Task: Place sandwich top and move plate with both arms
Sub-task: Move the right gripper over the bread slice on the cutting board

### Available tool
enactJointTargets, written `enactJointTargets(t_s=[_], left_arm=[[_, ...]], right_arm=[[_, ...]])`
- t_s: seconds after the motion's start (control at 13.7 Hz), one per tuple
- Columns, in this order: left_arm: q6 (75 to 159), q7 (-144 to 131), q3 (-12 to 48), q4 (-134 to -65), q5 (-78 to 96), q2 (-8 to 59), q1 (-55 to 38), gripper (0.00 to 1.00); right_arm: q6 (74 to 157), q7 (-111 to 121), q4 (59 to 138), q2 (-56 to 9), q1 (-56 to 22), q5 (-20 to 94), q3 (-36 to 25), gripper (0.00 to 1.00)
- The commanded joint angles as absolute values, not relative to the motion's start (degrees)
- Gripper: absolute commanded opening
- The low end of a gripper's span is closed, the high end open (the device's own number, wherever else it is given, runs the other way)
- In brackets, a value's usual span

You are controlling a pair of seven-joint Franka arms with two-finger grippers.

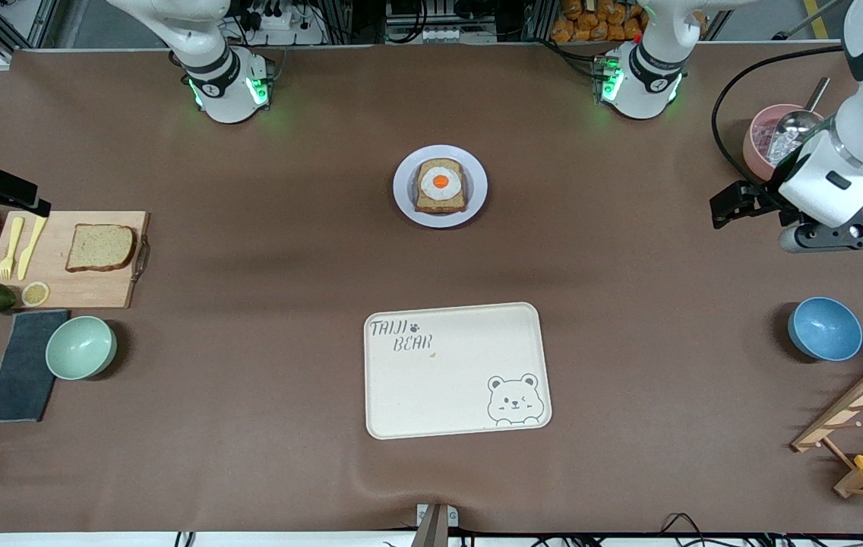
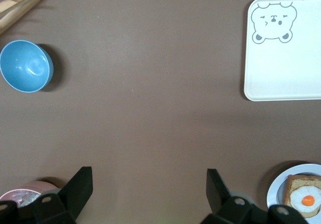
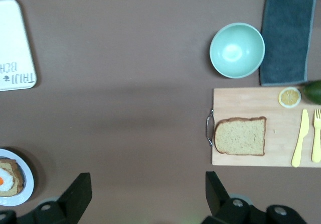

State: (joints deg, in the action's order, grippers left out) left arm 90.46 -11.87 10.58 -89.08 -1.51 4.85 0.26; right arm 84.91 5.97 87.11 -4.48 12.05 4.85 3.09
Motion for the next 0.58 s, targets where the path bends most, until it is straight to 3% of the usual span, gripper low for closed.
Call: enactJointTargets(t_s=[0.0, 0.29, 0.51], left_arm=[[91.76, -12.66, 10.81, -91.14, -0.18, 4.39, 0.62, 1.0], [92.11, -12.66, 10.81, -91.76, -0.09, 5.27, 0.44, 1.0], [92.11, -12.74, 10.9, -92.72, 0.53, 5.45, 0.35, 1.0]], right_arm=[[87.87, 7.55, 91.56, -5.27, 16.25, 5.45, 3.69, 1.0], [94.11, 14.15, 99.47, -5.62, 20.56, 5.36, 3.69, 1.0], [94.66, 15.72, 100.11, -7.9, 22.76, 5.36, 3.69, 1.0]])
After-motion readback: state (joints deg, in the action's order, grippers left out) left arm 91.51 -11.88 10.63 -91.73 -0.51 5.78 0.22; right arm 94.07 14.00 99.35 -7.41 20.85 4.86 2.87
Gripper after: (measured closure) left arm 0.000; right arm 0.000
